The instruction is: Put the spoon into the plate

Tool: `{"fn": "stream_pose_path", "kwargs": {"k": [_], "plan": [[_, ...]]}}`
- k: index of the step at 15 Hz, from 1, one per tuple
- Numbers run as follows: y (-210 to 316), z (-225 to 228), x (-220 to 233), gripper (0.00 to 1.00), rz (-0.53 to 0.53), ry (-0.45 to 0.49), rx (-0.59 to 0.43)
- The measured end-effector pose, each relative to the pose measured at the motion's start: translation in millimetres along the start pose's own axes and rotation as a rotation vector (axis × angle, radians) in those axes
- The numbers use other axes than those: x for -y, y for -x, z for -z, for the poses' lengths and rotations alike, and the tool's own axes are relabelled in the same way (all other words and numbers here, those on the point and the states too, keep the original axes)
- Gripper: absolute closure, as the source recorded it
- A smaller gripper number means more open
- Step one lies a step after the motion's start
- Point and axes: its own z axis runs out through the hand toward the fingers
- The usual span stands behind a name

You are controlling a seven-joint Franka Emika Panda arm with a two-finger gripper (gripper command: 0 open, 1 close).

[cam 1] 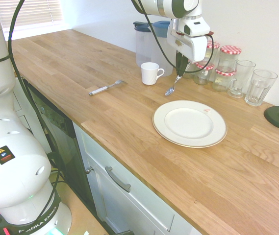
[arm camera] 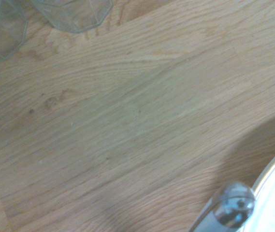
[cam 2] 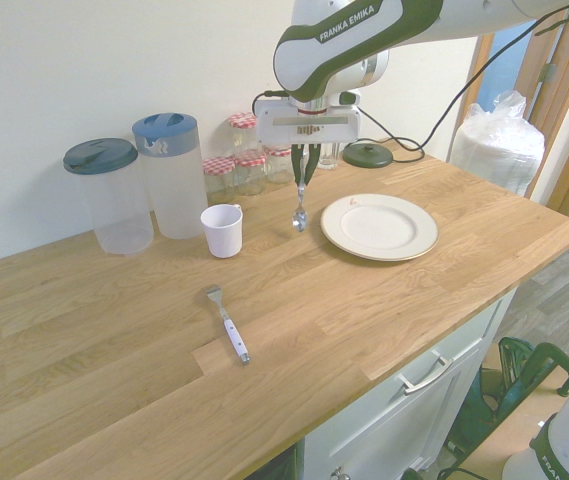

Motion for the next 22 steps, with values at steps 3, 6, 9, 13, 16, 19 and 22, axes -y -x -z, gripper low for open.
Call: {"fn": "stream_pose_path", "kwargs": {"k": [3,6,9,13,16,19,22], "plan": [[-14,12,-9,1.0,-0.01,-0.01,-0.007],[-43,31,-37,1.0,-0.027,-0.019,-0.012],[-57,49,-62,1.0,-0.038,-0.013,-0.005],[-79,37,-102,1.0,-0.045,0.025,-0.004],[-96,22,-126,1.0,-0.043,0.045,0.005],[-94,12,-131,1.0,-0.023,0.057,0.013],[-92,-9,-131,1.0,-0.018,0.066,0.019]]}}
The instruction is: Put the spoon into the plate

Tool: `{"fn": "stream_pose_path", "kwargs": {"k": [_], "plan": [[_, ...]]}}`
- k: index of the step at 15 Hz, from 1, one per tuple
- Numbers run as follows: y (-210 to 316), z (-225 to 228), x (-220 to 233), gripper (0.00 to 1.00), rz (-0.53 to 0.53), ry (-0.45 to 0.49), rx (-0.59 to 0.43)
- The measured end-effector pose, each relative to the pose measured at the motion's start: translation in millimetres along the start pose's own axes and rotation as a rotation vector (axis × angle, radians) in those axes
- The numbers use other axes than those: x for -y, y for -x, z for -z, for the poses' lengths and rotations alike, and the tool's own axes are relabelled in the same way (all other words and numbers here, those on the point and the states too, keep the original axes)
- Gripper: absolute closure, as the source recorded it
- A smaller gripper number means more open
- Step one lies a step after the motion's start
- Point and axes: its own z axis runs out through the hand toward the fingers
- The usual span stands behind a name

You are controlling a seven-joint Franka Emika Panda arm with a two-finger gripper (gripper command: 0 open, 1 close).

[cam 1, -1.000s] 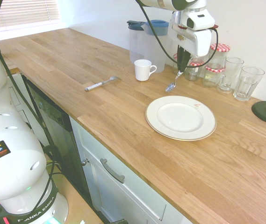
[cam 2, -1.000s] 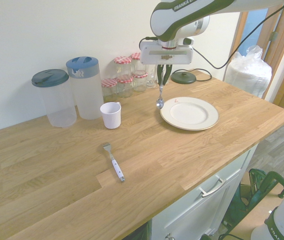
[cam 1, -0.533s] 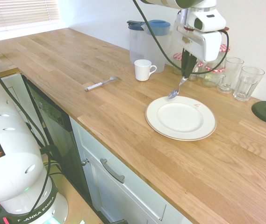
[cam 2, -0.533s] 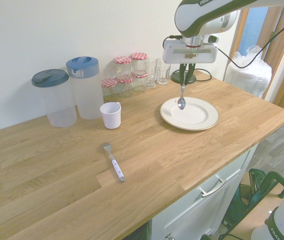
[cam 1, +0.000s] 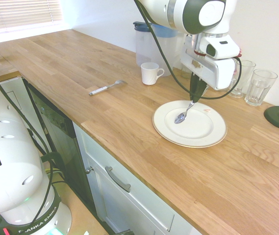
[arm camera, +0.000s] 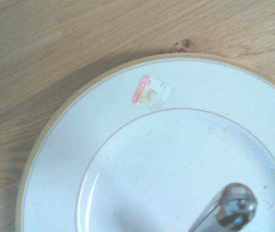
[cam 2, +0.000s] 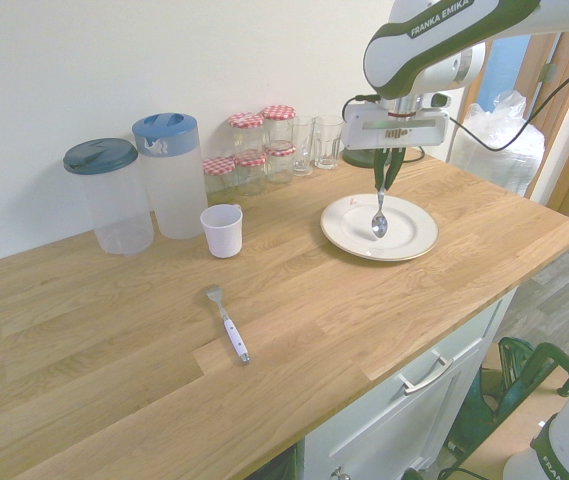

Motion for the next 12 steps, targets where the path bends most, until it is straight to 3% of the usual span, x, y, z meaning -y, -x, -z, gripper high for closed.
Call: {"fn": "stream_pose_path", "kwargs": {"k": [5,6,12], "plan": [[-4,-42,11,1.0,0.004,0.021,0.006],[-5,-51,14,0.0,0.005,0.016,0.001],[-10,-76,21,0.0,0.002,0.012,-0.009]]}}
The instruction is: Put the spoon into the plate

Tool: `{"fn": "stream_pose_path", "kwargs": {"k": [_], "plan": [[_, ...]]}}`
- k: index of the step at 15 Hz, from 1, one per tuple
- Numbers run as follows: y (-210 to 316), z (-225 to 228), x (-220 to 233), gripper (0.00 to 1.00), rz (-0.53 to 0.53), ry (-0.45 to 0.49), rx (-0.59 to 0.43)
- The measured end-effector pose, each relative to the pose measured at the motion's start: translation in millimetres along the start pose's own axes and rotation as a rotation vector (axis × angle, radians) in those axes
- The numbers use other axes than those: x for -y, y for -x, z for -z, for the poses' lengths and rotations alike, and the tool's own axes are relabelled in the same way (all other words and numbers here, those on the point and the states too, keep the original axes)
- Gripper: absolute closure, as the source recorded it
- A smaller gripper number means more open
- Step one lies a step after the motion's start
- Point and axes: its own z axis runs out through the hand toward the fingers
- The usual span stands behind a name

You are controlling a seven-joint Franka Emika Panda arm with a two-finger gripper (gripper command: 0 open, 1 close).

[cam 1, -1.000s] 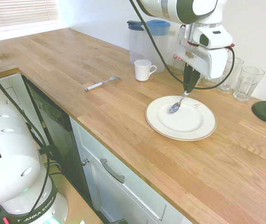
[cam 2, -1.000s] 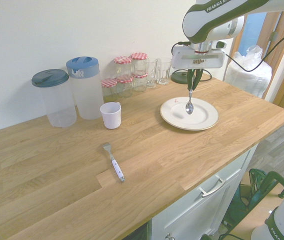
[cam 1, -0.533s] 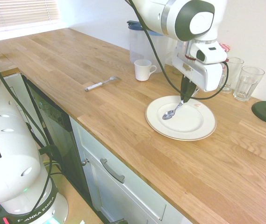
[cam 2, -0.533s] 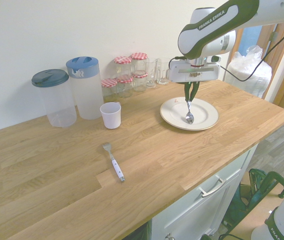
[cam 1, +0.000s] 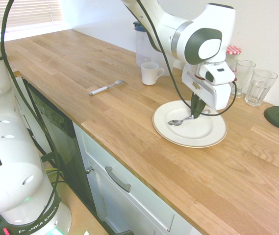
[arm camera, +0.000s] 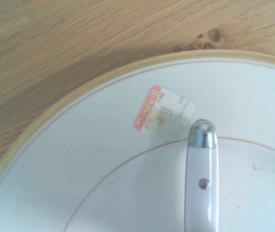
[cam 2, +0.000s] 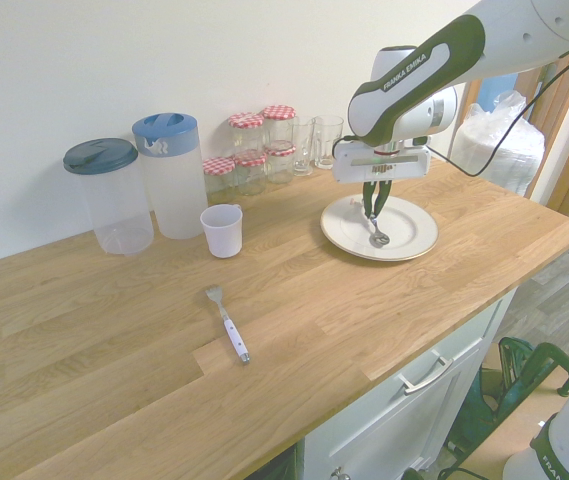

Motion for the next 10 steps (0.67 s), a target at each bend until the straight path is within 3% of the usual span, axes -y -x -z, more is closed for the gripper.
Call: {"fn": "stream_pose_path", "kwargs": {"k": [6,10], "plan": [[-1,4,10,0.0,0.012,-0.009,-0.012],[18,62,21,0.0,0.091,-0.026,-0.053]]}}
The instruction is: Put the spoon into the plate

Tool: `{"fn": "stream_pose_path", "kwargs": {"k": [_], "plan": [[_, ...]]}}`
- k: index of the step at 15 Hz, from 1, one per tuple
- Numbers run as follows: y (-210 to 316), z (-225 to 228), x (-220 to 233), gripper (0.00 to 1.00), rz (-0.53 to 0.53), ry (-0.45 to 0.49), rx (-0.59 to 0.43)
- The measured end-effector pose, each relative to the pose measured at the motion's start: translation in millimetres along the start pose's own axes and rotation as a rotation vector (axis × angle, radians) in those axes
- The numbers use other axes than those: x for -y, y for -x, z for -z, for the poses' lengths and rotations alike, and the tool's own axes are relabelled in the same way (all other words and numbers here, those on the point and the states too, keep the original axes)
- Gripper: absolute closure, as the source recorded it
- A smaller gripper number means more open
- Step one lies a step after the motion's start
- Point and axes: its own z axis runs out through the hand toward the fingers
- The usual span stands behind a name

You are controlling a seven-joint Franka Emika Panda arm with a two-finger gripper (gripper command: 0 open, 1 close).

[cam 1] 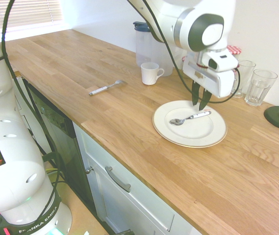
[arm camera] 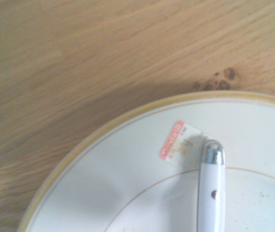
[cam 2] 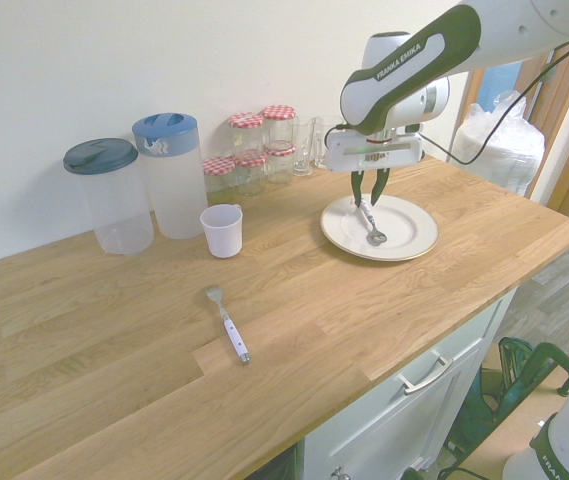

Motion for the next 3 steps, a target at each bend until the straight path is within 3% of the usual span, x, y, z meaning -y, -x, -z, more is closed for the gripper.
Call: {"fn": "stream_pose_path", "kwargs": {"k": [3], "plan": [[77,84,11,0.0,0.178,-0.025,-0.008]]}}
